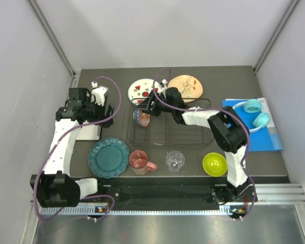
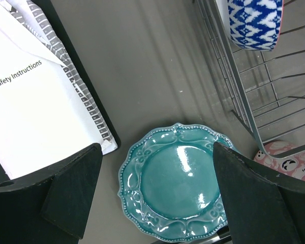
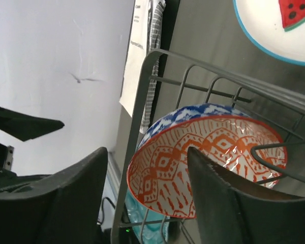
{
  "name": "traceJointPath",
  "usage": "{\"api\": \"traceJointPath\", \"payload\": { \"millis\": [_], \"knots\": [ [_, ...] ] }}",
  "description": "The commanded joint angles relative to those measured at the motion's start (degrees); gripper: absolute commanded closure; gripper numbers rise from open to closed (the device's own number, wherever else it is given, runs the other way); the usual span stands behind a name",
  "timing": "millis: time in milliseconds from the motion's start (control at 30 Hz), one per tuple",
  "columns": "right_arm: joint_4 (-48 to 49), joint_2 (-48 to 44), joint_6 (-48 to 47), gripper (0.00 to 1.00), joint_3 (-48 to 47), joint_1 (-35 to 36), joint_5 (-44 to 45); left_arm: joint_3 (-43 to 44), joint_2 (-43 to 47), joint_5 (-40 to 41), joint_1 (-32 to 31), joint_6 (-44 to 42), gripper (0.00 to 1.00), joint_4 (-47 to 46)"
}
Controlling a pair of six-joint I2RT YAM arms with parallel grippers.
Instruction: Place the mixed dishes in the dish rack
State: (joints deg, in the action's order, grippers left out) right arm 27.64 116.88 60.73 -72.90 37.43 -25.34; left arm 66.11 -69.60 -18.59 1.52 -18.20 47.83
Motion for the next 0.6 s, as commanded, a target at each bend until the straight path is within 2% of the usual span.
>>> {"api": "traceJointPath", "payload": {
  "millis": [0,67,133,167,233,300,333,367,400,500,567],
  "knots": [
    [-5.48,-2.88,-6.41,0.31,-4.18,1.24,-0.06,-0.45,1.75,-0.83,0.24,-0.61,0.06,-2.48],
    [-8.55,-6.13,-8.95,0.29,-3.83,1.07,-0.32,-0.89,1.93,-0.75,0.24,-0.88,0.06,-2.48],
    [-12.5,-10.69,-14.02,0.2,-4.26,0.98,0.9,-1.15,2.37,-0.48,0.24,-1.23,0.06,-2.57],
    [-18.09,-12.27,-16.06,0.13,-5.13,0.98,1.69,-1.42,2.63,-0.48,0.24,-1.31,0.06,-2.48],
    [-24.97,-17.61,-23.33,0.1,-6.46,0.98,6.32,-1.59,2.81,-0.31,0.24,-1.58,0.06,-2.48],
    [-37.18,-24.02,-27.75,0.01,-8.21,1.68,13.09,-1.77,2.81,-0.13,0.24,-1.67,0.06,-2.57],
    [-43.05,-26.85,-29.86,0.0,-8.05,2.2,21.57,-1.6,2.98,-0.22,0.15,-1.84,0.06,-2.4],
    [-43.89,-30.36,-29.71,0.0,-4.74,2.64,24.7,-1.59,3.16,-0.31,0.24,-1.93,0.06,-2.48],
    [-43.55,-38.57,-28.66,0.0,-1.92,2.47,26.55,-1.68,3.25,-0.31,0.15,-1.93,0.06,-2.48],
    [-47.65,-52.83,-25.75,0.0,5.83,2.21,32.63,-1.16,3.16,-0.05,0.15,-2.54,0.05,-2.48],
    [-59.58,-56.75,-26.28,0.0,6.37,2.73,36.4,-0.28,2.46,0.31,0.15,-2.98,0.05,-2.13]
  ]
}}
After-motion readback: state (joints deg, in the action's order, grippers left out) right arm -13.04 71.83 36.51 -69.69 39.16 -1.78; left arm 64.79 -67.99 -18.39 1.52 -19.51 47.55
